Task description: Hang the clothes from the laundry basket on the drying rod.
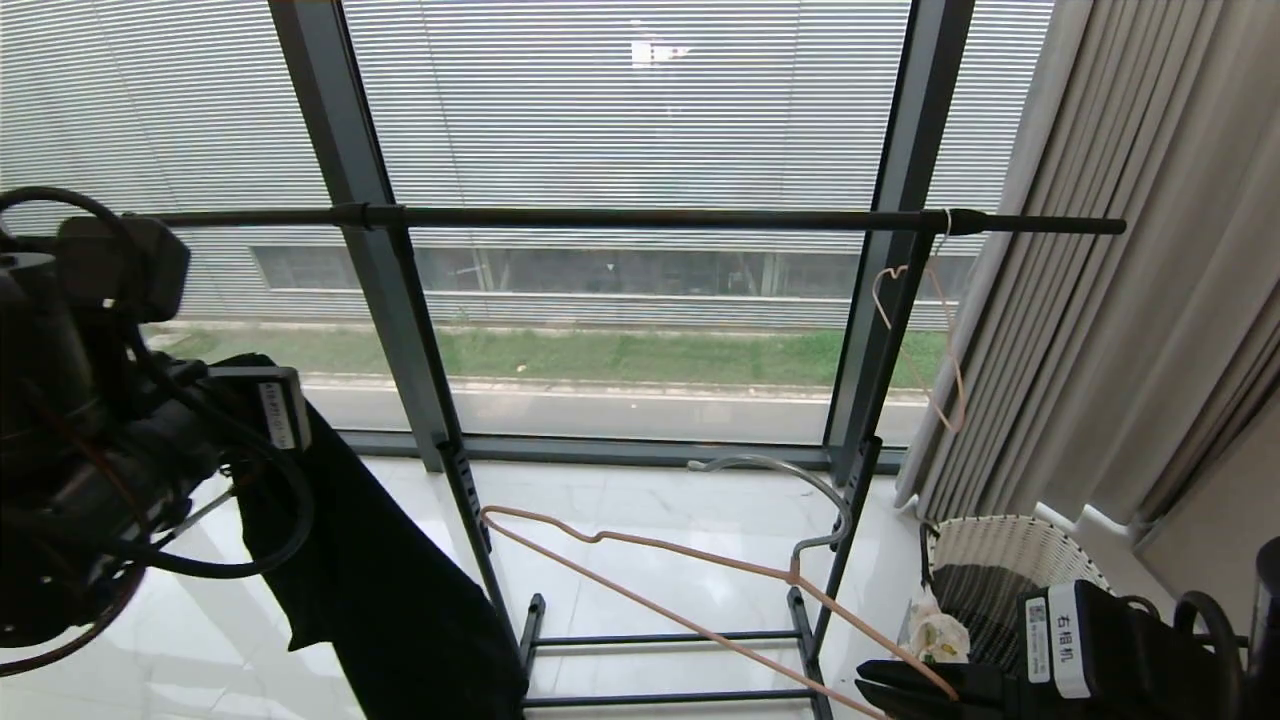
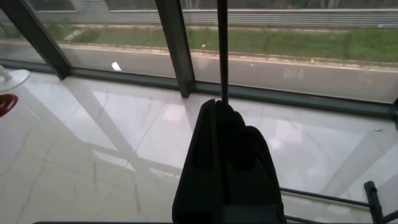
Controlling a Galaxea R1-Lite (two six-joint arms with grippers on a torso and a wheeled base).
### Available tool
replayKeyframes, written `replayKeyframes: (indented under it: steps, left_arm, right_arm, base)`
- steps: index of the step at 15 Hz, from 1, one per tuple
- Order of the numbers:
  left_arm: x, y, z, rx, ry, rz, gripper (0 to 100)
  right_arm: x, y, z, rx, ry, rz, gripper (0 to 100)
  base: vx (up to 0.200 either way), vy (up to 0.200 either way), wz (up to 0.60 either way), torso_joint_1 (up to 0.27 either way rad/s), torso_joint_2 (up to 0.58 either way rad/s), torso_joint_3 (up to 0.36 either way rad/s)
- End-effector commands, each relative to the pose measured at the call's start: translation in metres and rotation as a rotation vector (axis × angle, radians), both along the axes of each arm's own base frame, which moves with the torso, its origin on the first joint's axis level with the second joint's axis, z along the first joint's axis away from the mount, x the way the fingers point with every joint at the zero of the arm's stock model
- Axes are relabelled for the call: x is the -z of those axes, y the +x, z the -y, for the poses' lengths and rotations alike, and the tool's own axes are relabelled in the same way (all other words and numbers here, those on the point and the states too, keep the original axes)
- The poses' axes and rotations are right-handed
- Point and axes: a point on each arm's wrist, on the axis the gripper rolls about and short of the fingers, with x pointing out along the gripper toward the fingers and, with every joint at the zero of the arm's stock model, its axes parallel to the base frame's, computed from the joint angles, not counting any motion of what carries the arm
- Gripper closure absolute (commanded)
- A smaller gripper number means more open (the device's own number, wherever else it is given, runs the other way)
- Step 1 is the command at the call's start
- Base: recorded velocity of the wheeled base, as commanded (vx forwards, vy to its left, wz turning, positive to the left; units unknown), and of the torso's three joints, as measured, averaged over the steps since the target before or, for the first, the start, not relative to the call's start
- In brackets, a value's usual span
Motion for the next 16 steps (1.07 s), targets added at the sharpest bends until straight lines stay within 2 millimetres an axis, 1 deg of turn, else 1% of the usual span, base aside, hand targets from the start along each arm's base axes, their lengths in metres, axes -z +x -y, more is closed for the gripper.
replayKeyframes:
  steps: [1,2,3,5,6,11,13,16]
  left_arm:
    - [0.018,0.018,0.021,0.048,0.037,-0.078,100]
    - [0.021,0.019,0.027,0.071,0.04,-0.088,100]
    - [0.022,0.016,0.037,0.113,0.036,-0.091,100]
    - [0.025,0.005,0.061,0.219,0.016,-0.094,100]
    - [0.027,0.002,0.069,0.252,0.02,-0.1,100]
    - [0.031,0.004,0.081,0.281,0.017,-0.094,100]
    - [0.031,0.002,0.084,0.292,0.019,-0.091,100]
    - [0.029,-0.001,0.086,0.292,0.013,-0.077,100]
  right_arm:
    - [-0.001,-0.002,-0.001,-0.012,0.006,0.004,100]
    - [-0.002,-0.002,-0.001,-0.013,0.007,0.005,100]
    - [-0.002,-0.002,-0.001,-0.013,0.008,0.006,100]
    - [-0.001,-0.001,-0.002,-0.015,0.003,0.002,100]
    - [-0.002,-0.001,-0.002,-0.014,0.006,0.002,100]
    - [0.0,0.0,-0.004,-0.013,-0.004,-0.004,100]
    - [0.005,0.003,-0.007,-0.005,-0.017,-0.027,100]
    - [-0.002,0.011,-0.018,0.005,0.01,-0.043,100]
  base:
    - [0.0,0.0,0.0,0.0,0.0,0.0]
    - [0.0,0.0,0.0,0.0,0.0,0.0]
    - [0.0,0.0,0.0,0.0,0.0,0.0]
    - [0.0,0.0,0.0,0.0,0.0,0.0]
    - [0.0,0.0,0.0,0.0,0.0,0.0]
    - [0.0,0.0,0.0,0.0,0.0,0.0]
    - [0.0,0.0,0.0,0.0,0.0,0.0]
    - [0.0,0.0,0.0,0.0,0.0,0.0]
